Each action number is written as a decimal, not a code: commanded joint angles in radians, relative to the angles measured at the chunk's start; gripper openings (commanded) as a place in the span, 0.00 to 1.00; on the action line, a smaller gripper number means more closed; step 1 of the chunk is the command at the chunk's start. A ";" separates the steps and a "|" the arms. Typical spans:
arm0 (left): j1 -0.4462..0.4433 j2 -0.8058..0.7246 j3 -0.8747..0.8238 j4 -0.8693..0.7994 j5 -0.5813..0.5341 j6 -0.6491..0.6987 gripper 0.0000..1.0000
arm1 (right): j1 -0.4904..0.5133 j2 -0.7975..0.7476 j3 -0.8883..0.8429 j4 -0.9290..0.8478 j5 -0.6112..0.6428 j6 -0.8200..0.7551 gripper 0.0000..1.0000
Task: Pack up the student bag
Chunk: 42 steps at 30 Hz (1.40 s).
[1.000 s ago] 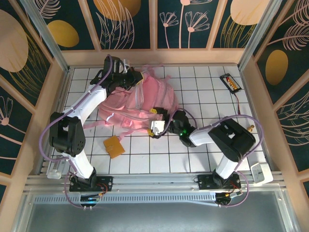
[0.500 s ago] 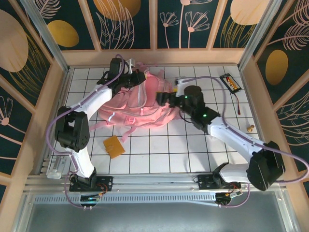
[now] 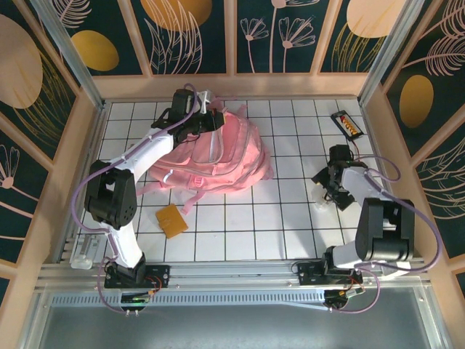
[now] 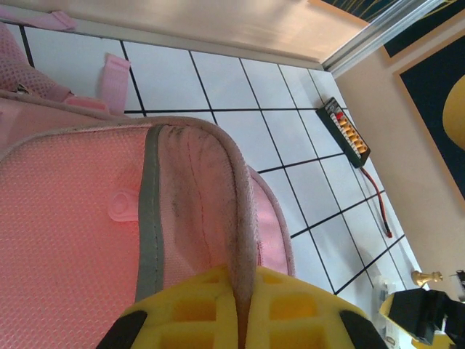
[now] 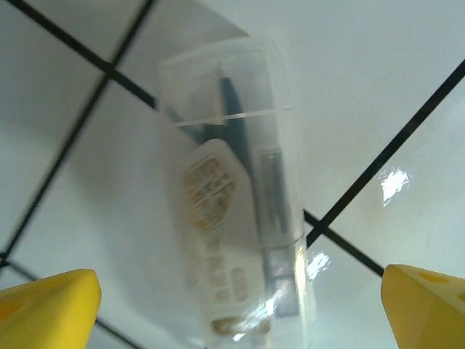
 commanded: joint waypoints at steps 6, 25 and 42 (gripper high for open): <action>-0.002 -0.069 -0.045 0.092 0.001 0.034 0.00 | -0.006 0.121 -0.003 0.041 0.029 -0.046 0.71; -0.003 -0.066 0.082 -0.046 0.196 0.056 0.00 | 0.502 0.021 0.423 -0.005 -0.129 0.185 0.42; -0.002 -0.058 0.105 -0.093 0.222 -0.008 0.00 | 0.676 0.490 0.787 0.271 -0.369 0.283 0.42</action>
